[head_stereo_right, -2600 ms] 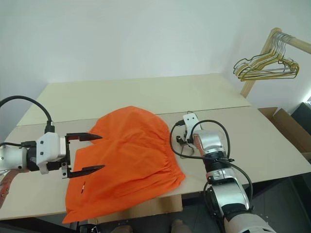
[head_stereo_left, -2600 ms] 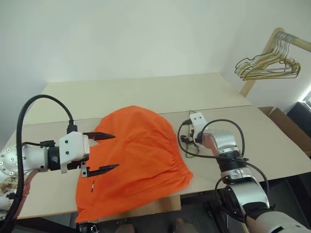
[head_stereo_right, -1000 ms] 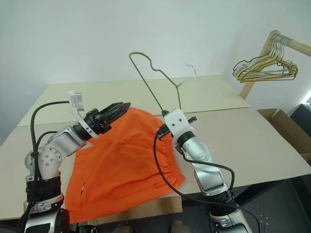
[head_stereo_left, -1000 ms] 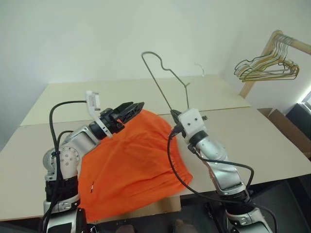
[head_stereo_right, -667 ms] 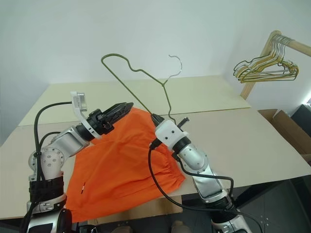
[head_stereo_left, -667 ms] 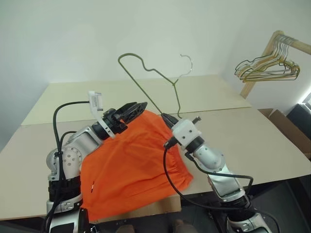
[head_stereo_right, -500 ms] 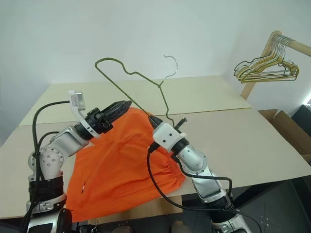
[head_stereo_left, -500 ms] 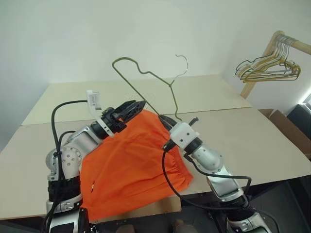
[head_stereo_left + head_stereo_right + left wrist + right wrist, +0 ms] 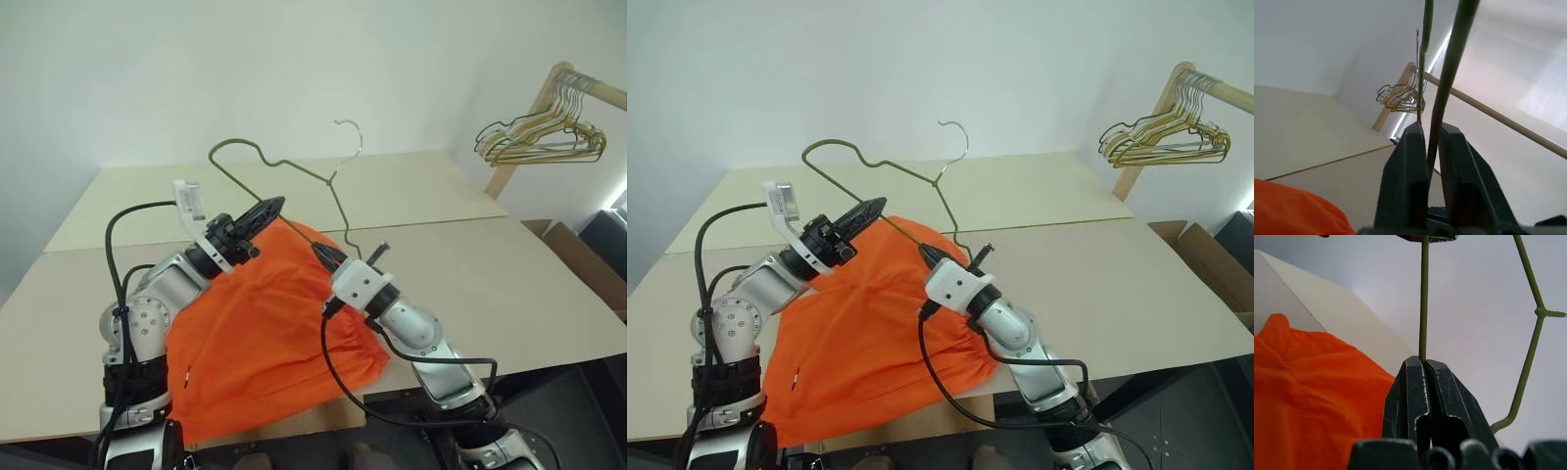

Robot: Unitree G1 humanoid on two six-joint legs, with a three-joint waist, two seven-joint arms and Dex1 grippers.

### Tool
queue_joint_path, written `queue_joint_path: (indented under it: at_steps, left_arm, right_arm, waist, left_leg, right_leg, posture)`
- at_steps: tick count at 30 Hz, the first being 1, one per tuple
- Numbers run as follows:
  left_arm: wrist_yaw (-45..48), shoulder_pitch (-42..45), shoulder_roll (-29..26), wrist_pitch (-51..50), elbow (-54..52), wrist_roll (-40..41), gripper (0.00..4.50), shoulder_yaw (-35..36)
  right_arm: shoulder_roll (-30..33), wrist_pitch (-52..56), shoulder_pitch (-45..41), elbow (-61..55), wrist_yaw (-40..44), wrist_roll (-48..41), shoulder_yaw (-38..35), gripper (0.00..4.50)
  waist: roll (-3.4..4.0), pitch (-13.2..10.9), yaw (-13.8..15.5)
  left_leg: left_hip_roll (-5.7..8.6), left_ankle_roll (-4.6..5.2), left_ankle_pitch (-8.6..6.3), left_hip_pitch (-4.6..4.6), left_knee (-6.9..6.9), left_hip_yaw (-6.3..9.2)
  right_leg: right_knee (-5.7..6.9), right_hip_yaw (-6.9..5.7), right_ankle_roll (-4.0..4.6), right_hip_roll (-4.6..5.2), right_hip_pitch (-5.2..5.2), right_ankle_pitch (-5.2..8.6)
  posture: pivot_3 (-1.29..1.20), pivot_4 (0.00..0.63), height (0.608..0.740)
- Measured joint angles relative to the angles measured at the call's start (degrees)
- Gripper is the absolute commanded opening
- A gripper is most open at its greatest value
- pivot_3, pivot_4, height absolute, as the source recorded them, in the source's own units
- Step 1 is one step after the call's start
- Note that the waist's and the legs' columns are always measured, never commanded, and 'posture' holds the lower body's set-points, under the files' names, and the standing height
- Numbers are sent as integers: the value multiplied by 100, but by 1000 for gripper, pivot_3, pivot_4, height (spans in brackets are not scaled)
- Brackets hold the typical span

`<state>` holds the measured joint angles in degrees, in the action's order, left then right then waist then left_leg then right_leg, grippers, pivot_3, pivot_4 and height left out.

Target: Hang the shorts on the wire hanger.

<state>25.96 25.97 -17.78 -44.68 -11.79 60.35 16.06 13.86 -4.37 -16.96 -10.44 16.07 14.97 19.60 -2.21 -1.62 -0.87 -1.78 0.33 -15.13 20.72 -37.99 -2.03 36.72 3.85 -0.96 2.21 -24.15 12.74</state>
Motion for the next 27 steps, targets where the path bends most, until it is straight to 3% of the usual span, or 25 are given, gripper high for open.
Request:
queue_joint_path:
  at_steps: [5,8,15,19,23,26,27]
  left_arm:
    - [-223,15,171,92,11,-188,40,-71]
    - [-276,15,196,157,23,-374,0,-169]
    - [-86,59,61,590,40,-649,0,-141]
    - [248,301,-348,700,167,-636,0,73]
    - [1440,342,-854,869,166,-453,0,273]
    - [2157,342,-1088,954,159,-336,0,332]
    - [2679,340,-1248,946,179,-171,0,364]
  right_arm:
    - [-82,75,-7,80,28,69,-3,0]
    - [-12,359,-41,25,341,56,27,774]
    - [210,540,-27,-102,835,-177,-1,3160]
    - [431,1703,-24,-705,1758,-1624,-564,4491]
    - [1073,3946,-597,-807,2799,-4129,-1788,4491]
    - [1466,4840,-1046,-487,3221,-5019,-2255,4491]
    - [1748,5281,-1294,-96,3746,-5419,-2344,4491]
  waist:
    - [0,0,13]
    - [0,0,10]
    - [-1,-1,5]
    - [-2,-1,13]
    - [-2,-3,2]
    - [-2,-3,-5]
    - [-2,-3,-3]
  left_leg:
    - [3,0,0,2,0,0]
    - [3,0,0,2,0,1]
    - [2,0,0,1,0,1]
    - [2,0,0,2,-1,3]
    - [0,1,0,2,-1,-2]
    - [-5,3,-1,-3,1,-4]
    - [-10,4,-2,-10,2,-3]
  right_leg:
    - [-4,0,0,3,1,0]
    - [-3,0,0,2,1,0]
    - [-2,-1,0,0,0,0]
    - [-7,-3,-1,1,5,0]
    - [-12,-4,0,2,5,0]
    - [-13,-8,2,-4,8,2]
    - [-13,-13,7,-10,15,5]
  posture:
    - [70,0,740]
    - [65,0,740]
    - [62,0,740]
    - [66,0,740]
    - [57,0,740]
    - [52,0,740]
    - [54,0,740]
